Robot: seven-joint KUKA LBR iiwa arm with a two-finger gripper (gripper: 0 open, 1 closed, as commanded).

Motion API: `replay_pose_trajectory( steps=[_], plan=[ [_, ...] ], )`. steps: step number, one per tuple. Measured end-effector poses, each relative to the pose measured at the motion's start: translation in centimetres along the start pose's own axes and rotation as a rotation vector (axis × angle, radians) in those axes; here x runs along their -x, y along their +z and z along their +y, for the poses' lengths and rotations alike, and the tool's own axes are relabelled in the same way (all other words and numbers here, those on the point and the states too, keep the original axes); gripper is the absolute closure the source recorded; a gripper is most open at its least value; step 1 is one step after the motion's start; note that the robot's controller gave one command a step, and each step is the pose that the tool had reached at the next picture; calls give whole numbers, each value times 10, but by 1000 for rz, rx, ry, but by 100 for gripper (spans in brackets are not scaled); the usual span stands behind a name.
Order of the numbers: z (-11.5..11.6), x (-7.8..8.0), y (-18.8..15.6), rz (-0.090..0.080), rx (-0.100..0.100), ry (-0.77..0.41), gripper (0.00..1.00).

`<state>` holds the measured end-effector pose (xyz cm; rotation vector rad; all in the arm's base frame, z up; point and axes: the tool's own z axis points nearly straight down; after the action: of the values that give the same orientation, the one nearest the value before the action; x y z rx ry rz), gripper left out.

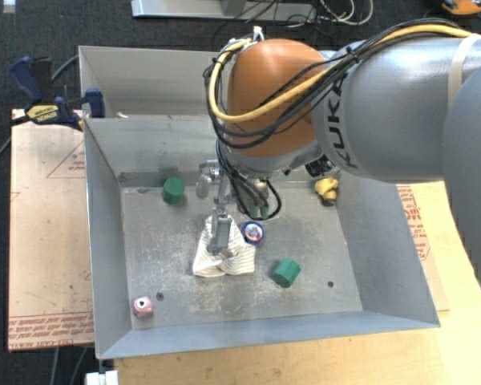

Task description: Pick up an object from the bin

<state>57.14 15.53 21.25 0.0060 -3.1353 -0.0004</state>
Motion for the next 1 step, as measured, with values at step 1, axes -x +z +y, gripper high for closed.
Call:
replay_pose_trajectory(
  steps=[1],
  plan=[
    [-1,2,-5,-8,1,4,0]
  ],
)
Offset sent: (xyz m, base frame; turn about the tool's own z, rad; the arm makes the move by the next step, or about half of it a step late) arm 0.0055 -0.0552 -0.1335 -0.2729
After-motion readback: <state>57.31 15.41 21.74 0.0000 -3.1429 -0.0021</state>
